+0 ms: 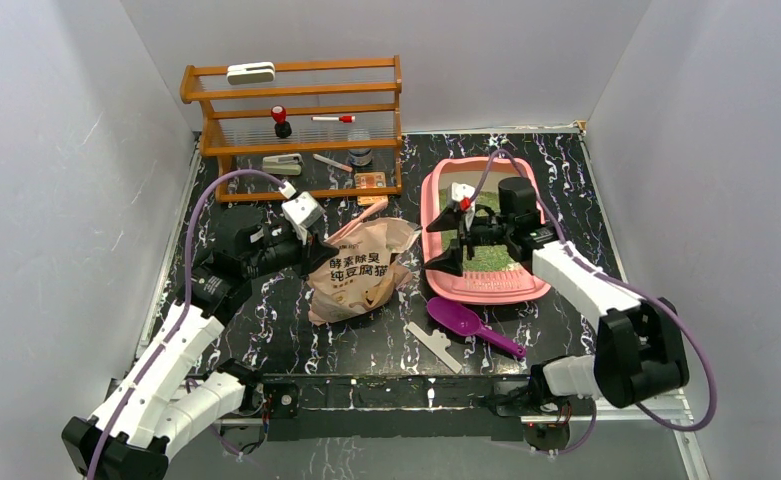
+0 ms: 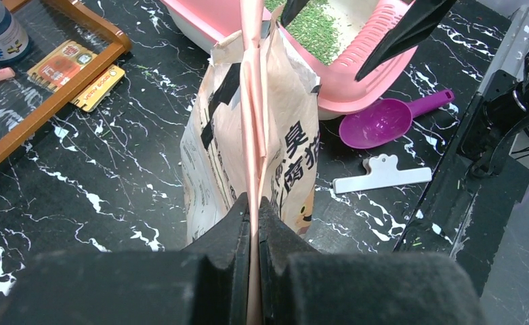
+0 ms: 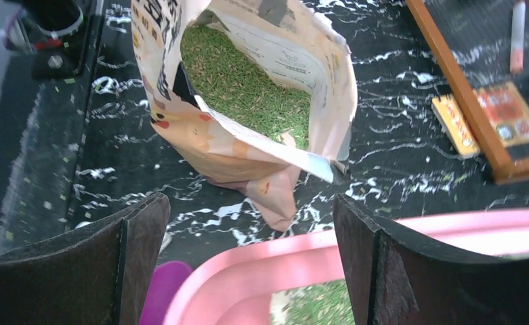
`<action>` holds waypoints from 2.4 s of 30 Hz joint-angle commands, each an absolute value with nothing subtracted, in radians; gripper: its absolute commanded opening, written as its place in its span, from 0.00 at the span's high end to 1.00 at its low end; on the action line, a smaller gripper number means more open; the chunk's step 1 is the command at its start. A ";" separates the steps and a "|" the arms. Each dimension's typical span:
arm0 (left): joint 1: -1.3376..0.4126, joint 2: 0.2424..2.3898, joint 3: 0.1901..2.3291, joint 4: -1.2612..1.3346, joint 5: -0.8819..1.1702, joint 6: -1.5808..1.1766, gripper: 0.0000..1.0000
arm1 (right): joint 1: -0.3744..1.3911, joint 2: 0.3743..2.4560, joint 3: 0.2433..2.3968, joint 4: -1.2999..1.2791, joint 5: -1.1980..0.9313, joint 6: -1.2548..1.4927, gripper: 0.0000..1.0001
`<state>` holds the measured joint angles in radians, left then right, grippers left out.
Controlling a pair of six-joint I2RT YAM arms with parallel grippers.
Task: Fill the litter box with clean litter
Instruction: Close the cat litter bag at the center of the board.
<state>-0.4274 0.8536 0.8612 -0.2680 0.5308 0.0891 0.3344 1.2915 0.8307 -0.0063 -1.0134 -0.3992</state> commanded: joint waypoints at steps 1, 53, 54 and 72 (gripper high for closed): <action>-0.431 0.808 0.884 -0.286 0.523 0.100 1.00 | 0.356 1.385 0.878 0.102 -1.127 -0.684 0.02; -0.390 0.799 0.814 -0.352 0.426 -0.279 0.19 | 0.443 1.580 0.992 0.092 -1.153 0.087 0.98; -0.382 0.812 0.818 -0.355 0.450 -0.284 0.24 | 0.443 1.578 0.995 0.083 -1.154 0.078 0.97; -0.233 0.839 0.859 -0.400 0.661 -0.213 1.00 | 0.435 1.711 1.185 -0.231 -1.148 -0.443 0.23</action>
<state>-0.2424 0.8803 0.8204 -0.3908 0.5865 -0.2527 0.4397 1.6680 1.1042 -0.1368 -1.1995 -0.2447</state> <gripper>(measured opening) 0.014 0.759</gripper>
